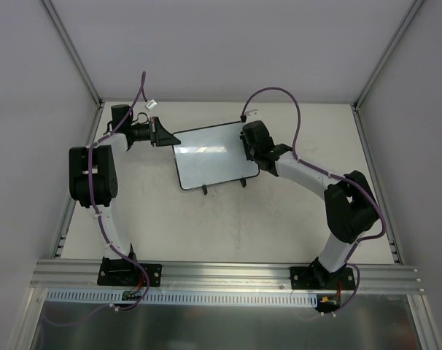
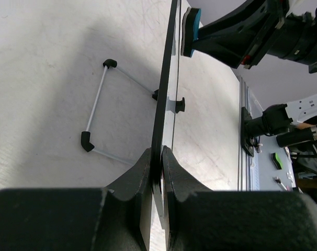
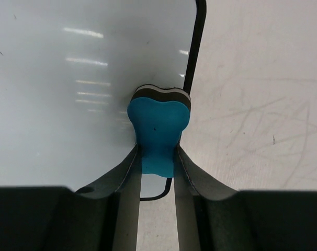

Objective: Erase the whiteboard

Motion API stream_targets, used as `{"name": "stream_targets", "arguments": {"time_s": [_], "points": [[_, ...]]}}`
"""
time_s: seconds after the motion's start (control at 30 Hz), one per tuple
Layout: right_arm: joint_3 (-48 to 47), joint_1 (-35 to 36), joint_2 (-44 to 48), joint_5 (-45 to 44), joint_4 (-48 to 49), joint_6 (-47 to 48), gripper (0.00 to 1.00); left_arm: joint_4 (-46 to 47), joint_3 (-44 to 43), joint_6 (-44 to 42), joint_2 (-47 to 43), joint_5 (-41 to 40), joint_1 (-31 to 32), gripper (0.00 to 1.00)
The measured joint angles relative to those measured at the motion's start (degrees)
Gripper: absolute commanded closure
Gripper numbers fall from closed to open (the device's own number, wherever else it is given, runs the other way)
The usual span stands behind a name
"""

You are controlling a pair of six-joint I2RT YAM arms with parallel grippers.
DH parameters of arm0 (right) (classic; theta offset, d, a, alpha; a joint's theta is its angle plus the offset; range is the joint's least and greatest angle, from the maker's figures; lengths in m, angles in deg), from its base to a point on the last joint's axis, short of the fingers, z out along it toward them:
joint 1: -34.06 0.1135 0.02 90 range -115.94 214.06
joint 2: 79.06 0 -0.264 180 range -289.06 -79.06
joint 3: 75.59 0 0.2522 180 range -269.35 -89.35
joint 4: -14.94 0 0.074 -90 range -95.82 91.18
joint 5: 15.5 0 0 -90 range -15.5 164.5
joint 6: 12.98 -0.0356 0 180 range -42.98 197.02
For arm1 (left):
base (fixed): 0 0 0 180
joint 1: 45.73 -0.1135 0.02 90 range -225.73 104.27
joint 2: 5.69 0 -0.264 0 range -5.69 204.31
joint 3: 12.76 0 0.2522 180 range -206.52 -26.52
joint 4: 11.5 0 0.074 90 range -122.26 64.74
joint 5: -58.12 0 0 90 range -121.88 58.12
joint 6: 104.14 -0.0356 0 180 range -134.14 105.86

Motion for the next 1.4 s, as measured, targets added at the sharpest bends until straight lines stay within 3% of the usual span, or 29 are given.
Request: {"name": "stream_targets", "arguments": {"time_s": [0.77, 1.07, 1.4], "points": [[-3.6, -0.2, -0.7, 2.8, -1.5, 0.1, 1.0, -0.1, 0.0, -0.3, 0.0, 0.0, 0.0, 1.0], [5.0, 0.9, 9.8, 3.9, -7.3, -4.8, 1.0, -0.1, 0.0, -0.3, 0.0, 0.0, 0.0, 1.0], [22.6, 7.1, 18.4, 5.0, -15.0, -13.7, 0.99, -0.1, 0.0, -0.4, 0.0, 0.5, 0.0, 0.99]]}}
